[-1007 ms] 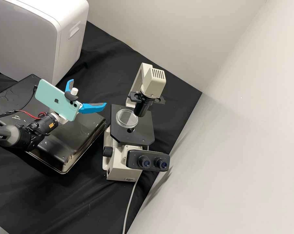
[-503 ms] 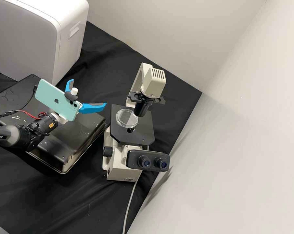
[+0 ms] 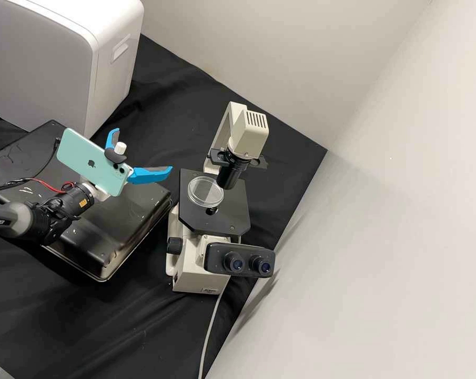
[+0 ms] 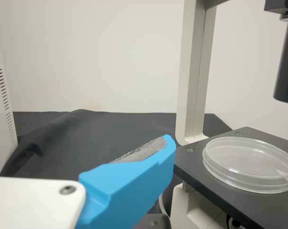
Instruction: Place the petri dish on the bench
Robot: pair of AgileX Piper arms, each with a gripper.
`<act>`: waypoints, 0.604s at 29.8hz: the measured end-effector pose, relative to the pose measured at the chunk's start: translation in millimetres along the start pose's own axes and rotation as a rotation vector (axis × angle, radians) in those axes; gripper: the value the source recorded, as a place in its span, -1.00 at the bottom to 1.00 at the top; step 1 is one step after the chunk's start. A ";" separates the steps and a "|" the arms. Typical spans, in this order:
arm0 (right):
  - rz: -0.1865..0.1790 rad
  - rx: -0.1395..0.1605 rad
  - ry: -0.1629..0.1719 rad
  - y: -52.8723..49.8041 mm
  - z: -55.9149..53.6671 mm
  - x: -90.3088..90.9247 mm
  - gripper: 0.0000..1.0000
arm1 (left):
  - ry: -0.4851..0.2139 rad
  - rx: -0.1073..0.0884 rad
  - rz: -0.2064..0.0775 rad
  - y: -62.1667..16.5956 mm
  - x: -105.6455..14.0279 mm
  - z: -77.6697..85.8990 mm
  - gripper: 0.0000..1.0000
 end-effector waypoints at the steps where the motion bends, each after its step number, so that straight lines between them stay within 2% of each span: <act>1: 0.000 0.000 0.000 0.0 0.0 0.0 1.00 | -0.002 0.003 -0.002 -0.2 -0.3 0.5 1.00; 18: 0.000 0.000 0.000 0.0 0.0 0.0 1.00 | 0.026 0.007 -0.004 -0.3 0.4 -2.9 1.00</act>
